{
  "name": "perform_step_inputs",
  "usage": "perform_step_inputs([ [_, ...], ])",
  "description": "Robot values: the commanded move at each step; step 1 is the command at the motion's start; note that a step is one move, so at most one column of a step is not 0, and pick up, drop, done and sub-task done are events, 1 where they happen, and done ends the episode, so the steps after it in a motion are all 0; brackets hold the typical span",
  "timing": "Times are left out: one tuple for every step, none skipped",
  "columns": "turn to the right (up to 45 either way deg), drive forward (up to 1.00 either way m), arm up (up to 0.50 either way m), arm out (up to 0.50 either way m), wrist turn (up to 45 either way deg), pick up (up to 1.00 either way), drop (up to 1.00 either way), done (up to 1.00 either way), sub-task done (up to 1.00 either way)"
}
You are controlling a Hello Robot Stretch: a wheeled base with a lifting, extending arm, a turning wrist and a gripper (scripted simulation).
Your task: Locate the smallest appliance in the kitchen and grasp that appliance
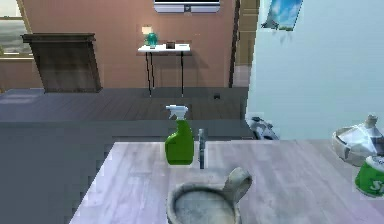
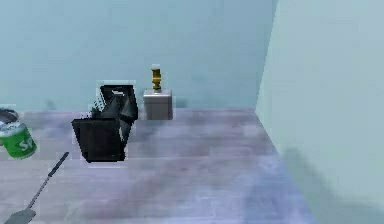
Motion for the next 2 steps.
perform_step_inputs([
  [-18.0,0.00,0.00,0.00,0.0,0.00,0.00,0.00,0.00],
  [0.0,0.00,0.50,0.00,0.0,0.00,0.00,0.00,0.00],
])
